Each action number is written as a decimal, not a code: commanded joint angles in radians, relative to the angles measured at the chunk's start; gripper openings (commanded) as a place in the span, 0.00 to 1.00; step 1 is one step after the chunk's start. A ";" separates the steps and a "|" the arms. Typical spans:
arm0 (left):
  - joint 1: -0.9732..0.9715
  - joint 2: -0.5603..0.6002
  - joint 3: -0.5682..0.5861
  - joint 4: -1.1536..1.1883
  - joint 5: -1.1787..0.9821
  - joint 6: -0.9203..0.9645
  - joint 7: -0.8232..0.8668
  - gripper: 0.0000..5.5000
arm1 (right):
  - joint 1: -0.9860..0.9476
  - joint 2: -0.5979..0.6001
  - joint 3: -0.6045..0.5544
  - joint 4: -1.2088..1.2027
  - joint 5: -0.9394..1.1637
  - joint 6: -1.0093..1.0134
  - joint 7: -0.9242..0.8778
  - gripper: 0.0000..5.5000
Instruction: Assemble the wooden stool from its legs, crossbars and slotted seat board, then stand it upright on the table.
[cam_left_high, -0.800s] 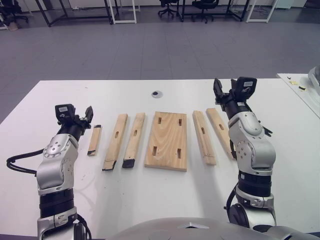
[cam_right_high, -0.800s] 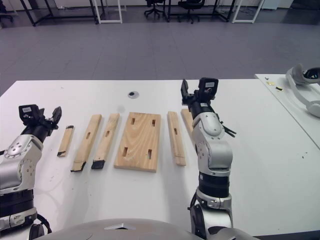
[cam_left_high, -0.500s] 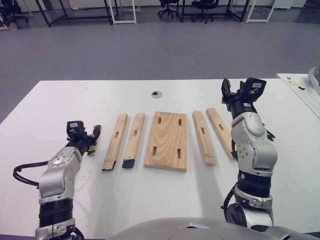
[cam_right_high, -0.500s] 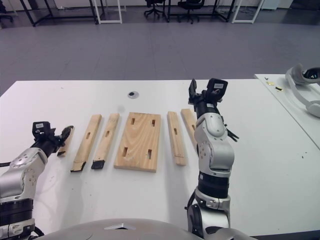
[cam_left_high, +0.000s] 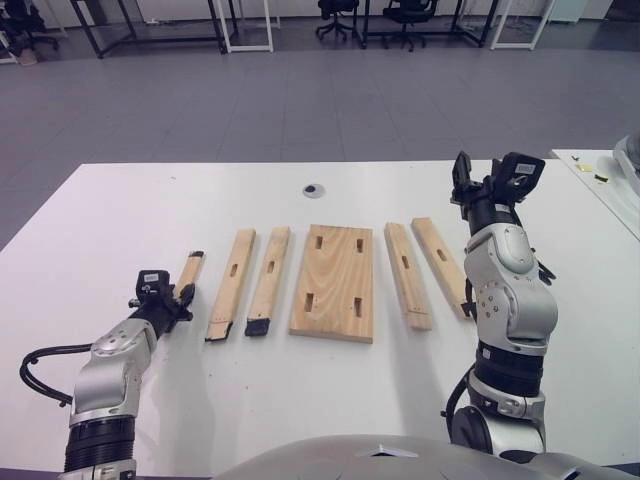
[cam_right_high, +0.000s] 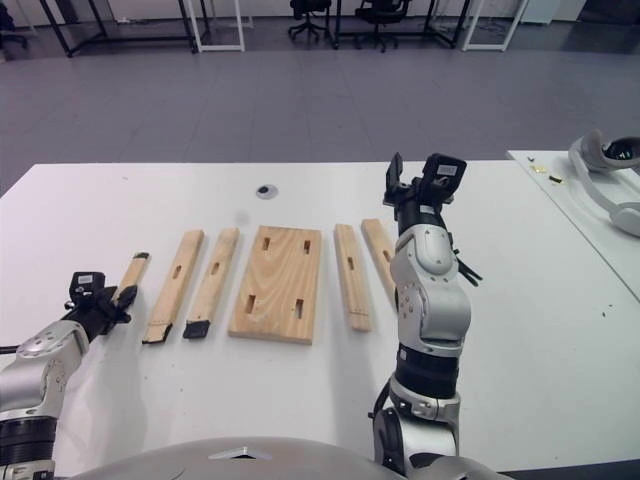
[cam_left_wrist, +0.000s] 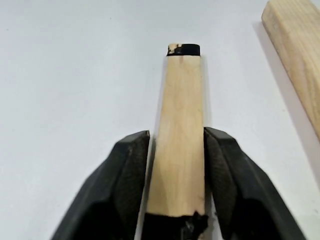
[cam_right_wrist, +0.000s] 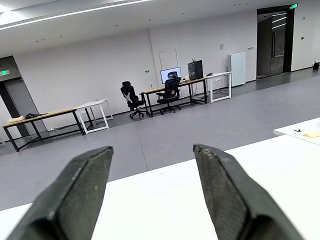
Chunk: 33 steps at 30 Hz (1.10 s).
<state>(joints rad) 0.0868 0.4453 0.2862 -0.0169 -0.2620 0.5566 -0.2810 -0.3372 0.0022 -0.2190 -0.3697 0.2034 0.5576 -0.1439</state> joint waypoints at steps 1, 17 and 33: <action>0.030 0.004 -0.018 0.052 0.021 0.019 -0.012 0.25 | -0.004 0.010 -0.015 -0.010 0.020 0.014 -0.014 0.55; -0.452 -0.043 -0.131 -0.200 -0.162 -0.090 -0.148 0.24 | -0.056 0.054 0.043 -0.054 0.355 0.199 0.161 0.55; -0.470 -0.075 -0.342 -0.281 -0.280 -0.047 -0.420 0.24 | -0.080 0.126 -0.039 -0.064 0.921 0.303 0.033 0.55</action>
<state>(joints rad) -0.3937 0.3659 -0.0414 -0.2806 -0.5397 0.4963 -0.6913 -0.3991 0.1234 -0.2553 -0.4410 1.0855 0.8625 -0.0810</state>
